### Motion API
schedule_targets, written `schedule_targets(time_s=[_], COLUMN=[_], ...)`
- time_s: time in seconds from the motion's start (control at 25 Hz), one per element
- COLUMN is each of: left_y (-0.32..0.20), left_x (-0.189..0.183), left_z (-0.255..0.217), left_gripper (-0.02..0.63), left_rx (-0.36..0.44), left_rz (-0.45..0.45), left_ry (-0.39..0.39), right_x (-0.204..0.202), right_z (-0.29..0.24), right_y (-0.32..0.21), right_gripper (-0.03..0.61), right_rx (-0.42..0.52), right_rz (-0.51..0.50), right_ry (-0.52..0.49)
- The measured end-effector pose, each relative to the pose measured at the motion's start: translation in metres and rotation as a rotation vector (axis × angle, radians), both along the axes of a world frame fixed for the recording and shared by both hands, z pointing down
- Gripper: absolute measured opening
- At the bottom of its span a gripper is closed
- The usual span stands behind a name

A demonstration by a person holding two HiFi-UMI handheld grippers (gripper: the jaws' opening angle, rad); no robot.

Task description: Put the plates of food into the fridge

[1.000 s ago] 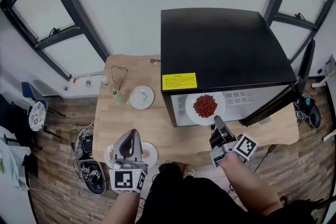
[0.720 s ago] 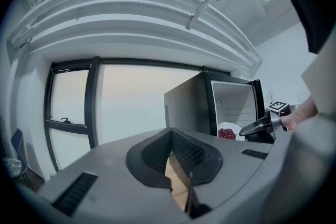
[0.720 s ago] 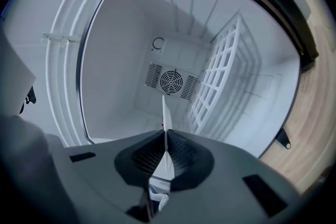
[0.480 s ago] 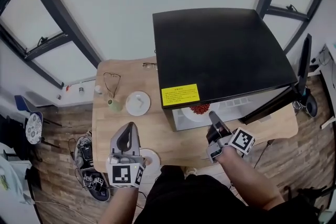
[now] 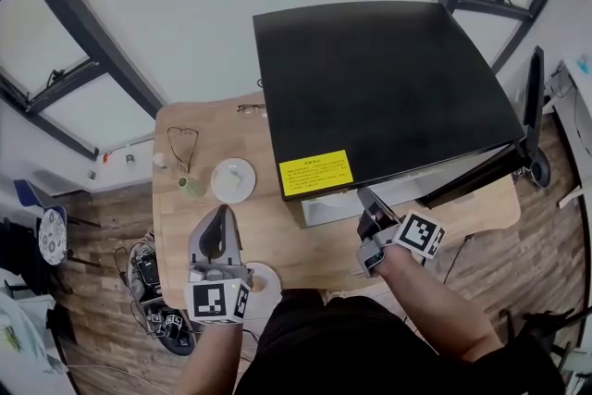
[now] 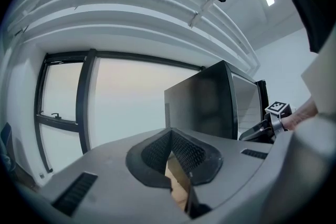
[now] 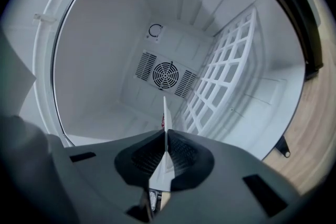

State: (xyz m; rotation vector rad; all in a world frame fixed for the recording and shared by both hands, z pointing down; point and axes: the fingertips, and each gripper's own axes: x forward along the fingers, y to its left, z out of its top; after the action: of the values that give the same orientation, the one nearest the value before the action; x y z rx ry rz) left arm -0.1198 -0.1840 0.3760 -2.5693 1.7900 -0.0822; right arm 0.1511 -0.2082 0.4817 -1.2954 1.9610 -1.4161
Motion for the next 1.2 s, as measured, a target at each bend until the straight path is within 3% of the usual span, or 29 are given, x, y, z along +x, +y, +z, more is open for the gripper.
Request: schedule_targets(time_s=[0.28, 0.52, 0.64, 0.92, 1.2], left_y=[-0.008, -0.013, -0.017, -0.016, -0.008], left_x=[-0.011, -0.011, -0.012, -0.020, -0.022], left_z=[0.006, 0.005, 0.003, 0.000, -0.003], left_gripper=[0.003, 0.003, 0.003, 0.003, 0.003], left_rx=[-0.014, -0.009, -0.003, 0.002, 0.009], left_rz=[-0.009, -0.002, -0.001, -0.012, -0.029], left_ry=[0.011, 0.015, 0.016, 0.016, 0.009], right_x=[0.002, 0.007, 0.009, 0.019, 0.020], right_z=[0.004, 0.009, 0.015, 0.018, -0.003], right_y=[-0.014, -0.020, -0.022, -0.027, -0.026], right_gripper=[0.035, 0.057, 0.083, 0.101, 0.100], right_rx=[-0.026, -0.037, -0.057, -0.050, 0.067], right_rz=[0.007, -0.010, -0.012, 0.013, 0.013], right_ry=[0.151, 0.448, 0.548, 0.694, 0.739])
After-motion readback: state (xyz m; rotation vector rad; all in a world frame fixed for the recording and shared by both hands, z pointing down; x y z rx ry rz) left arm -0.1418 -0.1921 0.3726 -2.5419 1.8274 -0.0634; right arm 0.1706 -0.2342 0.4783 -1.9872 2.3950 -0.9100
